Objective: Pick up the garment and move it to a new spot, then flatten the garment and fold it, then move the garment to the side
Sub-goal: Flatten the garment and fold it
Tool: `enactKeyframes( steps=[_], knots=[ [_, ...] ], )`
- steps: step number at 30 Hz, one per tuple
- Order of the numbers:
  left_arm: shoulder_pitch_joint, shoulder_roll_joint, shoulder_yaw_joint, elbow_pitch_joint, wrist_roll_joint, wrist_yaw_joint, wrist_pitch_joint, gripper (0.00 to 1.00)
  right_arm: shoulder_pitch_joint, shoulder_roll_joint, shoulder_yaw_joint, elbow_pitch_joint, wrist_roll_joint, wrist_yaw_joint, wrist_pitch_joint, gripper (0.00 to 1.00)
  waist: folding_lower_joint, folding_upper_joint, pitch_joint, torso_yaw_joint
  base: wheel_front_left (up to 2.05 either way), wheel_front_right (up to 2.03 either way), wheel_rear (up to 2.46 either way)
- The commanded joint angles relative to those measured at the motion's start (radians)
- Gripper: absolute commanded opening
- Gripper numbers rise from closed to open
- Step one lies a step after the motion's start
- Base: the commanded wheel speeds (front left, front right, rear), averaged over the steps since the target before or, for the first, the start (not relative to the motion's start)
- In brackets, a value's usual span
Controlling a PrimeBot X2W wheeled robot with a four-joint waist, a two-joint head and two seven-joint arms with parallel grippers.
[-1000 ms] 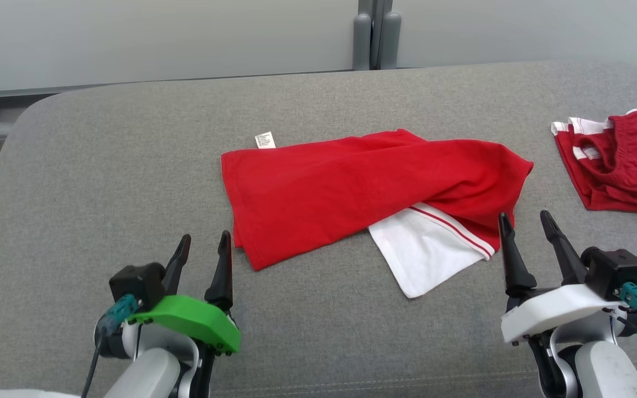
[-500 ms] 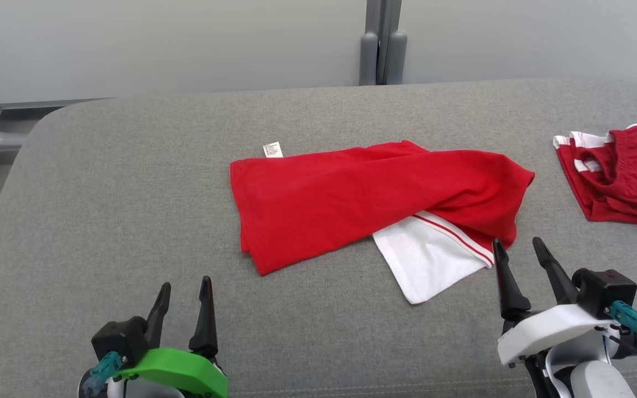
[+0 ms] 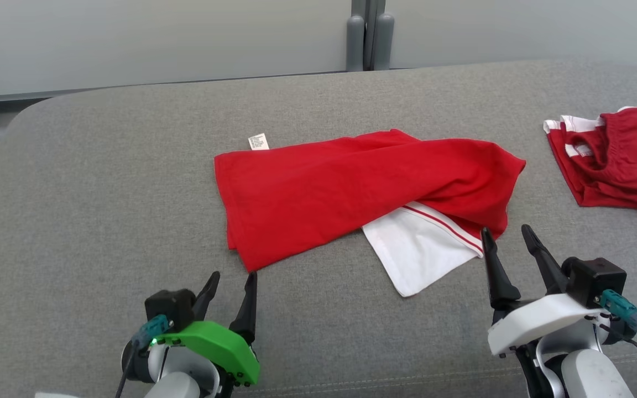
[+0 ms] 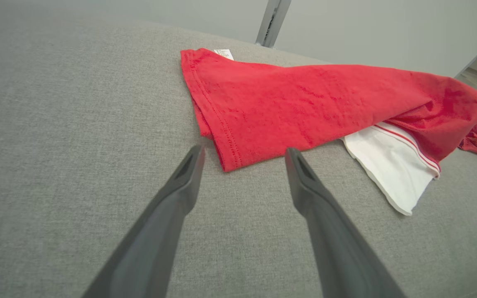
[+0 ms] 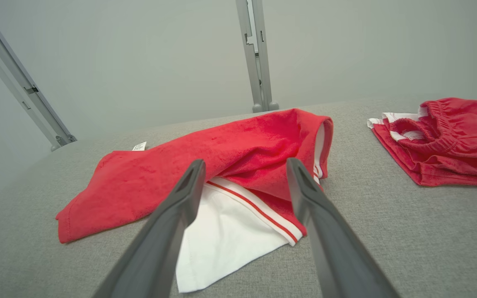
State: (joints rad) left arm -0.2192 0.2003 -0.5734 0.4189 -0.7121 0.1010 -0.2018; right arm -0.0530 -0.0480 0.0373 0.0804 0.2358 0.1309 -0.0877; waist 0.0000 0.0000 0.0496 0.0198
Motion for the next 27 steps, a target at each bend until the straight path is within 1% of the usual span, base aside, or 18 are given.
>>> enactKeyframes(
  steps=[1,2,3,5,10,13,19,20,21,22,23,24,27],
  knots=[
    [-0.050,-0.018,-0.002,0.056,-0.013,-0.021,0.009,1.00,-0.021,-0.003,0.007,-0.008,-0.008,0.000,0.005,1.00,0.0000,0.0000,0.028,-0.030,0.00,0.00,0.00],
    [-0.073,-0.027,-0.004,0.093,-0.013,-0.030,0.013,1.00,-0.026,-0.003,0.012,-0.011,-0.011,0.000,0.007,1.00,0.0000,0.0000,0.037,-0.040,0.00,0.00,0.00],
    [-0.073,-0.027,-0.004,0.093,-0.013,-0.030,0.013,1.00,-0.026,-0.003,0.012,-0.011,-0.011,0.000,0.007,1.00,0.0000,0.0000,0.037,-0.040,0.00,0.00,0.00],
    [-0.113,-0.047,-0.001,0.167,-0.024,-0.046,0.017,1.00,-0.037,-0.003,0.015,-0.015,-0.017,0.000,0.010,1.00,0.0000,0.0000,0.054,-0.060,0.00,0.00,0.00],
    [-0.189,-0.075,0.014,0.325,-0.036,-0.075,-0.008,1.00,-0.062,-0.003,0.019,-0.033,-0.029,0.000,0.016,1.00,0.0000,0.0000,0.092,-0.106,0.00,0.00,0.00],
    [-0.222,-0.084,0.032,0.401,-0.048,-0.081,-0.027,1.00,-0.068,-0.003,0.015,-0.042,-0.036,0.000,0.020,1.00,0.0000,0.0000,0.108,-0.124,0.00,0.00,0.00],
    [-0.271,-0.104,0.033,0.494,-0.032,-0.114,-0.052,1.00,-0.066,-0.003,0.010,-0.058,-0.039,0.000,0.019,1.00,0.0000,0.0000,0.125,-0.136,0.00,0.00,0.00],
    [-0.277,-0.106,0.031,0.498,-0.027,-0.120,-0.054,0.96,-0.064,-0.003,0.008,-0.059,-0.040,0.000,0.018,1.00,0.0000,0.0000,0.126,-0.135,0.00,0.00,0.00],
    [-0.280,-0.109,0.031,0.501,-0.021,-0.125,-0.057,0.68,-0.061,-0.003,0.005,-0.059,-0.040,0.000,0.016,1.00,0.0000,0.0000,0.126,-0.133,0.00,0.00,0.00],
    [-0.283,-0.111,0.031,0.502,-0.016,-0.129,-0.060,0.45,-0.058,-0.003,0.003,-0.059,-0.040,0.000,0.015,1.00,0.0000,0.0000,0.126,-0.131,0.00,0.00,0.00],
    [-0.285,-0.112,0.030,0.501,-0.009,-0.135,-0.061,0.31,-0.057,-0.003,0.002,-0.057,-0.039,0.000,0.013,1.00,0.0000,0.0000,0.125,-0.127,0.00,0.00,0.00],
    [-0.287,-0.113,0.032,0.496,-0.003,-0.136,-0.063,0.00,-0.056,-0.003,0.001,-0.055,-0.037,0.000,0.013,1.00,0.0000,0.0000,0.124,-0.125,0.00,0.00,0.00],
    [-0.288,-0.108,0.039,0.474,0.026,-0.135,-0.063,0.00,-0.056,-0.003,0.006,-0.050,-0.029,0.000,0.008,1.00,0.0000,0.0000,0.122,-0.118,0.00,0.00,0.00]
  ],
)
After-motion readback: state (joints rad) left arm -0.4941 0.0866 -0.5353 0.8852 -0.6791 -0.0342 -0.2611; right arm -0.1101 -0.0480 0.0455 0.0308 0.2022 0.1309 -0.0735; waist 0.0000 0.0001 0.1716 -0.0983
